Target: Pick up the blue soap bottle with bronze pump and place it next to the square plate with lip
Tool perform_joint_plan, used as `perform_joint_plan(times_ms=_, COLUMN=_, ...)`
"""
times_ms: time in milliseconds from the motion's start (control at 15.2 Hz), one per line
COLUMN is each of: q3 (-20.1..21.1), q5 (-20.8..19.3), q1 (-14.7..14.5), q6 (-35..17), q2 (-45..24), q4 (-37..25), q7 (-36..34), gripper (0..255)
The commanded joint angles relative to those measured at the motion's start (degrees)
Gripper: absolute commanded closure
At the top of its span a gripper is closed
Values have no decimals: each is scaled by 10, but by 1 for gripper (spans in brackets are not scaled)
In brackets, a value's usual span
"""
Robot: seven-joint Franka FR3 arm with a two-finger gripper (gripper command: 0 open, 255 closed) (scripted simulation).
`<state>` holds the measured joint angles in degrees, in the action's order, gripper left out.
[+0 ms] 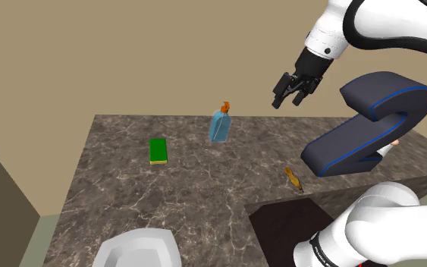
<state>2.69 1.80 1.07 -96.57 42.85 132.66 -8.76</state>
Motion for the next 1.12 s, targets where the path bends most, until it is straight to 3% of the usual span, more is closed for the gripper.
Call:
perform_joint_plan(times_ms=0, q3=0, q5=0, q1=0, q6=0, q2=0, q4=0, q7=0, gripper=0)
perform_joint_plan(times_ms=528, q3=-29, q5=-10, q1=3, q6=-115, q2=-153, q4=-35, q7=56, gripper=0)
perform_joint_plan(times_ms=1056, q3=-51, q5=-3, q1=4, q6=-196, q2=-323, q4=-121, q7=111, gripper=0)
